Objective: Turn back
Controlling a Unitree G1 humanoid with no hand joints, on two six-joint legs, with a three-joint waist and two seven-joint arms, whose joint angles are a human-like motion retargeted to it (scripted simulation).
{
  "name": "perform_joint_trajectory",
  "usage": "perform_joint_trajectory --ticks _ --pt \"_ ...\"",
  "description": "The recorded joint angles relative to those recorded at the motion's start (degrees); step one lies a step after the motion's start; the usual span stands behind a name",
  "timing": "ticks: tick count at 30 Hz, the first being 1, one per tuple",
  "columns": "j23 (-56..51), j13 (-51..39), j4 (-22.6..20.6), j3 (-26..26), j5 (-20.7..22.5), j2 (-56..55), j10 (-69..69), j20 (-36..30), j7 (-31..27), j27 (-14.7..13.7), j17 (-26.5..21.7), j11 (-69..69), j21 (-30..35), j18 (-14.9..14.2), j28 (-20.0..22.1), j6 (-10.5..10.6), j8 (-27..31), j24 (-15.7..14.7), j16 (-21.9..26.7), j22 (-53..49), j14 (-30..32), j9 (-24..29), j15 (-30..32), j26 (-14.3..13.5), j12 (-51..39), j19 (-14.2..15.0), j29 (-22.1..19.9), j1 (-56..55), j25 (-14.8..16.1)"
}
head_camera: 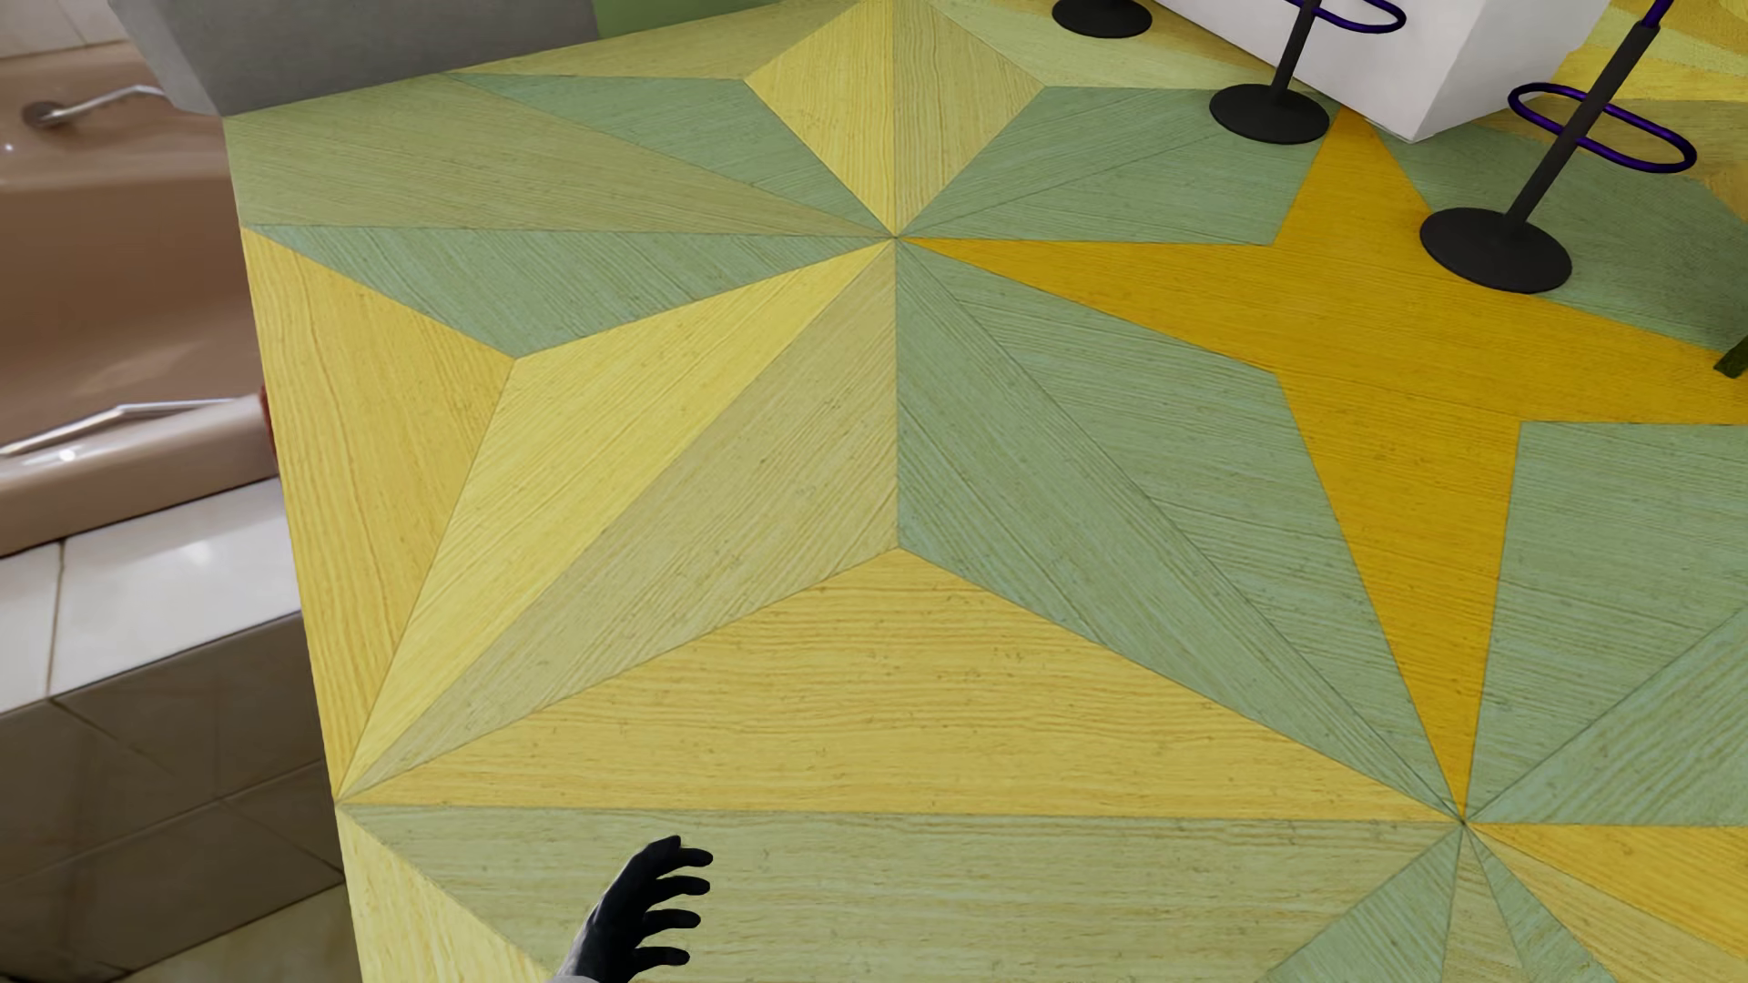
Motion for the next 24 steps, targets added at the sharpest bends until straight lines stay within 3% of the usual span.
perform_joint_trajectory --ticks 1,2,3,4,6,7,8,10,11,12,13,14,15,17,19,20,22,23,24 --pt "-0.99 -0.4 -0.62 0.2 0.78 0.65 -0.88 0.48 -1.28 -0.51 0.1 -1.29 0.52 4.34 -1.6 0.27 1.66 0.64 1.68 -0.24 -1.39 -0.16 0.51 -0.95 1.78 0.21 -1.66 -1.43 -0.32" --pt "-2.48 -0.84 -0.56 -0.12 1.92 1.1 -9.06 4.44 -1.64 -0.72 0.9 -2.36 3.09 8.28 -3.78 1.14 3.31 1.48 3.17 -0.37 -9.16 -0.5 0.46 -1.5 3.9 0.39 -3.64 -1.49 -0.81" --pt "-4.05 -1.31 0.0 0.87 2.0 0.03 -12.03 4.77 -2.2 0.27 2.5 0.97 3.72 -6.97 -4.84 1.61 3.33 1.9 4.68 1.77 -4.78 -0.17 0.87 -1.81 4.91 1.16 -5.14 1.19 -1.27" --pt "-5.22 -1.44 0.2 0.3 0.74 -2.19 -13.13 4.85 -1.51 1.55 4.07 5.33 3.59 -11.67 -5.26 1.09 1.69 1.96 6.09 2.24 -4.65 -0.25 2.57 -1.23 5.26 2.35 -5.69 2.42 -1.5" --pt "-5.79 -1.91 1.04 0.24 -3.45 -3.66 -15.0 3.29 2.53 3.67 4.67 3.43 2.48 -11.44 -3.65 -0.43 -2.81 0.59 4.81 1.55 -5.45 -1.49 2.85 0.97 5.22 5.73 -3.74 4.92 -1.62" --pt "-5.69 -1.59 1.53 -0.68 -4.75 -3.88 -14.52 2.16 4.01 3.19 4.0 2.31 0.82 -11.56 -2.21 -1.12 -3.9 -0.35 3.54 1.36 -6.53 -1.17 1.53 2.32 2.89 7.17 -1.96 6.09 -1.65" --pt "-3.97 -1.18 2.19 -1.41 -4.18 -3.81 -13.6 0.61 4.37 1.86 2.33 3.06 -0.33 -11.73 -0.48 -1.16 -3.28 -1.46 2.17 -0.89 -8.04 -0.83 0.86 3.52 0.4 6.5 -0.33 6.77 -1.69" --pt "-2.41 0.55 3.3 -1.92 -2.25 -2.61 -4.81 -1.23 3.43 -0.12 1.35 3.57 -1.03 -12.27 2.02 -1.98 -1.26 -2.64 1.6 0.06 -4.74 0.51 0.09 2.54 -1.9 0.35 0.55 4.74 -0.84" --pt "-1.98 1.52 2.58 -1.3 -1.48 -2.32 1.93 -1.18 0.88 -1.18 0.29 2.83 0.12 -7.42 2.22 -1.63 -0.17 -2.69 0.6 -1.75 1.06 0.4 0.33 2.28 -0.58 1.17 -0.25 1.11 -0.15" --pt "-1.33 0.9 1.3 -1.06 -0.26 -1.79 3.13 0.34 -1.43 -1.67 0.37 0.98 0.36 -1.57 0.72 -0.38 1.28 -2.63 2.25 -0.85 2.42 -0.39 1.1 1.65 2.47 1.03 -1.57 -0.47 0.43" --pt "-2.86 -0.27 -0.41 -0.59 0.45 -1.04 0.02 3.79 -2.33 -1.17 0.25 -0.24 1.03 2.4 -1.07 0.94 2.69 -2.12 3.83 -0.32 -2.59 -0.43 1.47 1.47 5.18 1.2 -2.86 -0.63 0.72" --pt "-4.09 -1.61 -0.82 0.12 1.8 -1.47 -9.59 6.64 -3.29 -0.69 1.76 -0.12 3.08 2.41 -1.94 2.99 3.85 -1.04 4.08 0.49 -7.87 -0.8 1.11 1.72 6.68 1.39 -4.52 0.19 0.6" --pt "-4.44 -1.47 -0.05 0.53 1.16 -2.02 -12.48 4.63 -2.85 -0.3 3.37 1.29 4.02 -12.16 -1.53 3.43 2.97 -0.45 4.38 2.52 -5.88 -1.12 0.8 2.34 6.71 1.53 -5.65 2.43 0.68" --pt "-5.41 0.0 1.11 0.98 -2.0 -3.12 -13.57 2.23 0.76 1.11 3.01 1.27 3.02 -12.19 -0.95 2.99 -1.45 -0.13 2.85 1.02 -7.09 -1.39 0.9 5.01 4.43 1.68 -5.18 4.47 1.12" --pt "-2.37 0.45 2.27 -0.85 -1.09 -2.21 -10.39 0.59 2.3 1.63 2.64 1.76 0.33 -12.44 -0.26 1.54 0.5 -0.36 1.53 -0.77 -6.58 0.21 0.2 5.16 0.44 1.32 -3.65 5.4 1.14" --pt "-1.81 0.57 2.53 -1.42 -0.52 -1.39 -5.78 -0.13 1.83 2.39 0.99 1.13 0.6 -11.46 0.18 1.08 1.52 -0.31 1.13 -1.26 -3.65 0.86 0.31 3.82 0.16 1.17 -3.05 3.84 1.08" --pt "0.42 -0.41 0.1 -1.4 1.22 -0.04 -1.2 2.41 -2.15 2.12 0.67 -2.02 0.34 1.89 -0.41 1.61 4.57 -0.55 2.06 0.58 0.27 0.55 1.66 0.52 1.15 1.16 -3.73 1.19 0.03" --pt "-2.29 -0.89 -0.76 -1.85 2.46 0.14 -7.4 4.74 -2.03 2.45 0.87 -2.6 1.76 10.35 -1.48 2.79 5.66 -0.38 3.05 -1.24 -5.71 0.39 1.58 -0.7 3.51 1.27 -4.66 1.23 -0.58" --pt "-3.79 -1.17 -0.63 -1.08 2.0 -0.61 -12.22 4.9 -2.01 2.23 3.0 -0.83 3.06 -2.99 -1.99 2.47 5.31 -0.31 4.42 1.73 -8.4 -0.04 1.21 -1.97 4.72 1.66 -5.53 4.29 -1.1"
